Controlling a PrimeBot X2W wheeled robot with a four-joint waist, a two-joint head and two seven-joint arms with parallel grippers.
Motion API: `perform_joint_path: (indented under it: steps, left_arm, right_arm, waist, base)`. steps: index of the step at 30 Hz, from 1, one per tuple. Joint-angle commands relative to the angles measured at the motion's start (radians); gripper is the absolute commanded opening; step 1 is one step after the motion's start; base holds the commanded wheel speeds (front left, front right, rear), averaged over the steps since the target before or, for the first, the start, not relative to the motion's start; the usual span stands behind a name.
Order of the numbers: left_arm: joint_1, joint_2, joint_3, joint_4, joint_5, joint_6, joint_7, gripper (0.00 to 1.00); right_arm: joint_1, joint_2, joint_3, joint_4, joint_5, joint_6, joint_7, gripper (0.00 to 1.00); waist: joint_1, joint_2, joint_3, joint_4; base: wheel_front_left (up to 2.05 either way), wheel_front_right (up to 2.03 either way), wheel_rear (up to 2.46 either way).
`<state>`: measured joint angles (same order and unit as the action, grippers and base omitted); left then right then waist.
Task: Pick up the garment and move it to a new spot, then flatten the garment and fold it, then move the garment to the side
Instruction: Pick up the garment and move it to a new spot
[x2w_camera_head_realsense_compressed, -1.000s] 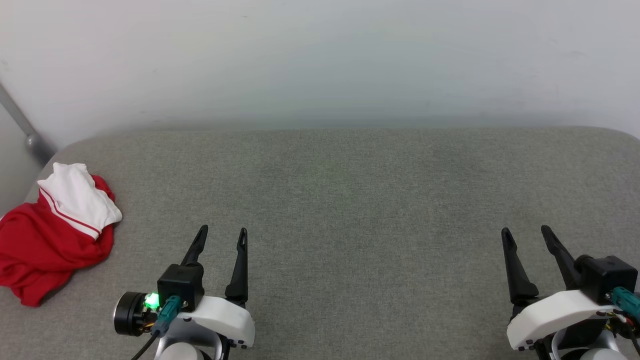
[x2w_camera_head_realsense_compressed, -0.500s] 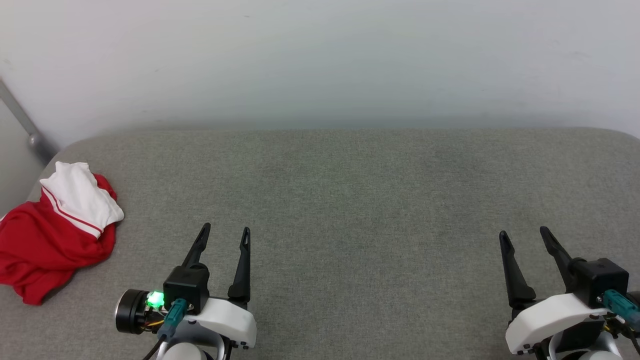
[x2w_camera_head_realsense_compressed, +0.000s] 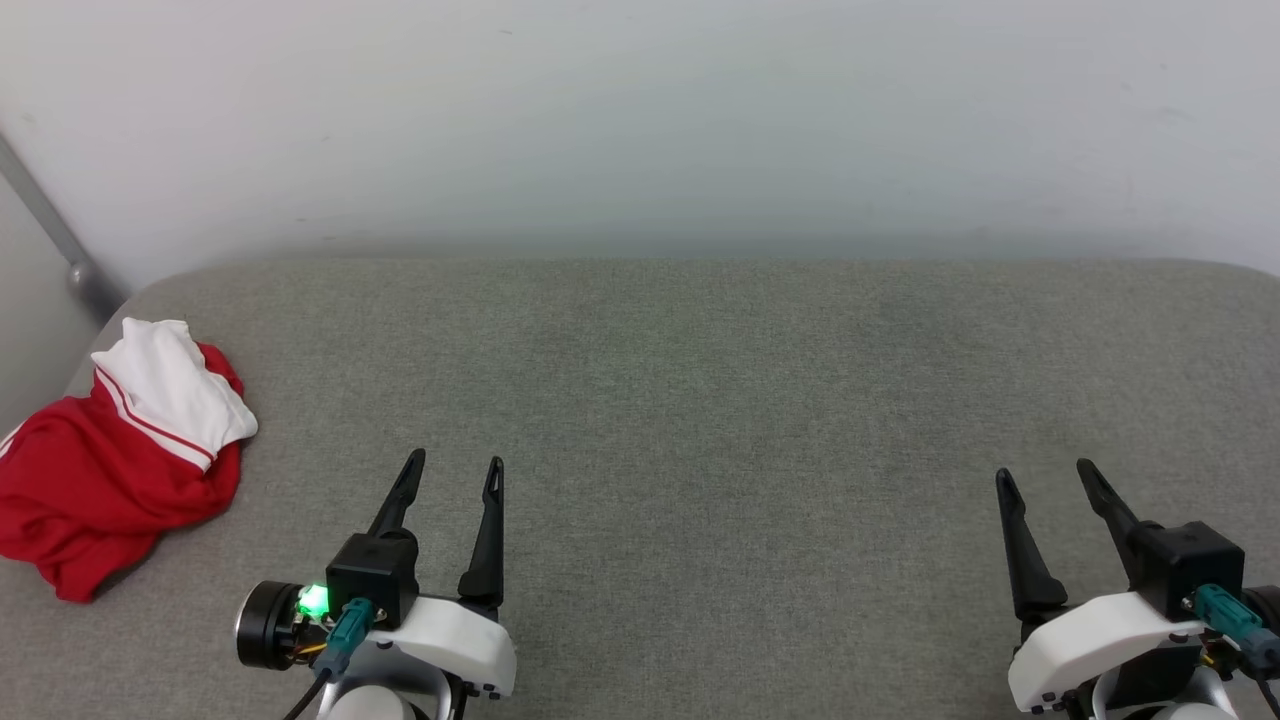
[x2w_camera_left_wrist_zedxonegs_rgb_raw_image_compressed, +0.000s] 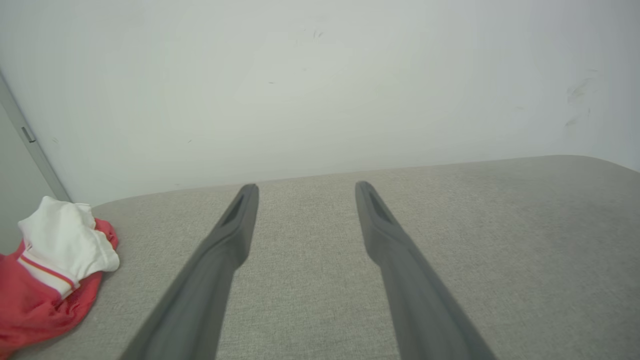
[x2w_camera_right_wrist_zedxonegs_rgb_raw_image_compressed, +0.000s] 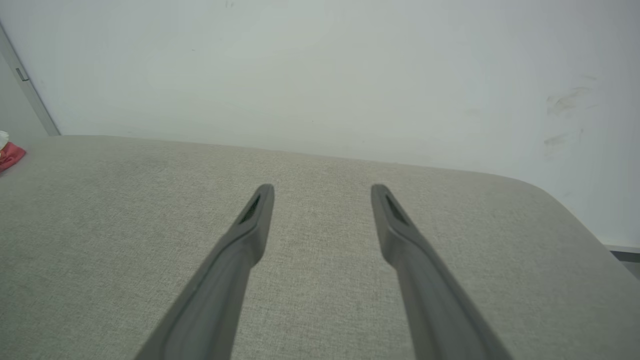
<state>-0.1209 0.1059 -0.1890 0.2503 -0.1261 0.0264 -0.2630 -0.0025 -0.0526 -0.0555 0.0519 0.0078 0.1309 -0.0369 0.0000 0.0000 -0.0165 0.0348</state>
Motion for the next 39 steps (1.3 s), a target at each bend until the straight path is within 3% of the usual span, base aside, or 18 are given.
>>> perform_joint_path:
  steps: [1,10,33,39]
  left_arm:
    - [-0.002,-0.005,0.004,0.002,-0.002,-0.005,-0.003,1.00]
    - [-0.016,-0.018,0.025,0.010,-0.008,-0.018,-0.003,1.00]
    - [-0.044,-0.039,0.111,0.056,-0.016,-0.010,-0.002,1.00]
    - [-0.040,-0.043,0.135,0.046,-0.027,-0.002,-0.003,1.00]
  right_arm:
    - [-0.014,0.004,0.002,0.005,0.000,0.000,-0.008,1.00]
    - [-0.022,0.003,0.008,0.016,0.002,0.000,-0.025,1.00]
    - [-0.063,0.003,0.112,0.006,0.031,0.000,-0.053,1.00]
    - [-0.098,0.003,0.153,0.007,0.025,0.000,-0.048,1.00]
  waist:
    - [0.0000,0.0000,0.000,0.003]
    - [0.0000,0.0000,0.006,0.051]
    - [0.0000,0.0000,0.043,0.433]
    - [0.0000,0.0000,0.065,0.480]
  base:
    - [0.00,0.00,0.00]
    - [0.00,0.00,0.00]
    - [0.00,0.00,0.00]
    - [0.00,0.00,0.00]
